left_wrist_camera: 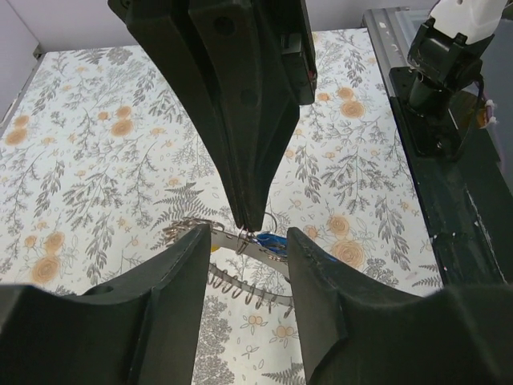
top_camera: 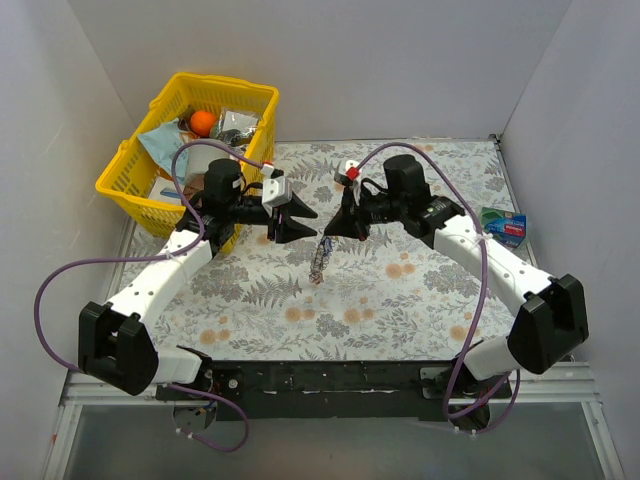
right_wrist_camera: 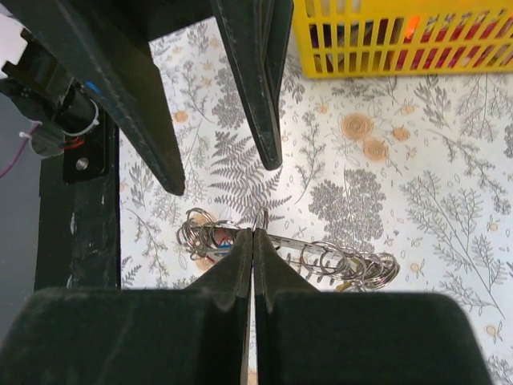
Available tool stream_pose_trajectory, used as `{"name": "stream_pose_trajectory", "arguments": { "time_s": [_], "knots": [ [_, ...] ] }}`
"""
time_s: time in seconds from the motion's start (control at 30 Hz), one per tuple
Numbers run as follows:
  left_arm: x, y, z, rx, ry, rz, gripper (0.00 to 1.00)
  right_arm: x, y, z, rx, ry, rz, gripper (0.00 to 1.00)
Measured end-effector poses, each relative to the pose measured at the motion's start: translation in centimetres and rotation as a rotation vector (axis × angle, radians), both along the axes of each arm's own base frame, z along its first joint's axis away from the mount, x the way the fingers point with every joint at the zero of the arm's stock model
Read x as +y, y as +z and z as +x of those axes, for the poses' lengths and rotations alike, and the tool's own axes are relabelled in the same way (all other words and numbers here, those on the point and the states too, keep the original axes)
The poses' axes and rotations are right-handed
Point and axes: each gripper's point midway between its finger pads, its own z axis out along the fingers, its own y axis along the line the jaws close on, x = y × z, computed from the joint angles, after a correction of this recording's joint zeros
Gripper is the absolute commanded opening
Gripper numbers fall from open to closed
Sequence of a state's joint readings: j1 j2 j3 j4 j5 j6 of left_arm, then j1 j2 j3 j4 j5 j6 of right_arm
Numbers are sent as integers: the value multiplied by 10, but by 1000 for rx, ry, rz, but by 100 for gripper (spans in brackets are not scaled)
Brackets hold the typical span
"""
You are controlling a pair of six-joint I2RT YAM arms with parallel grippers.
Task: Put the keys on the keyring
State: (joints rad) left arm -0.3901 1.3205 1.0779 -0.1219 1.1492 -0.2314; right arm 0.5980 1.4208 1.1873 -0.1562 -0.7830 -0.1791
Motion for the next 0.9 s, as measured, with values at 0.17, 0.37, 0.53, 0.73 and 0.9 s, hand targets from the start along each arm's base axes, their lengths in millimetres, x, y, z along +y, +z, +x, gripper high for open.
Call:
{"name": "stream_pose_trajectory", "arguments": {
  "time_s": [0.17, 0.37, 0.53, 0.73, 0.9],
  "knots": [
    [2, -5, 1, 6, 11, 20, 48, -4, -11, 3, 37, -6, -83, 1],
    [2, -12, 7, 11, 21, 57, 52, -13, -30, 1, 90, -5, -189, 1],
    [-4, -36, 9, 39, 22, 120, 54, -21, -45, -5, 126, 1, -247, 1],
    [-15, -67, 4, 73, -2, 194, 54, -31, -80, -18, 197, -2, -301, 1],
    [-27, -86, -4, 69, -39, 237, 54, -46, -110, -39, 284, -31, -343, 1]
  ]
}}
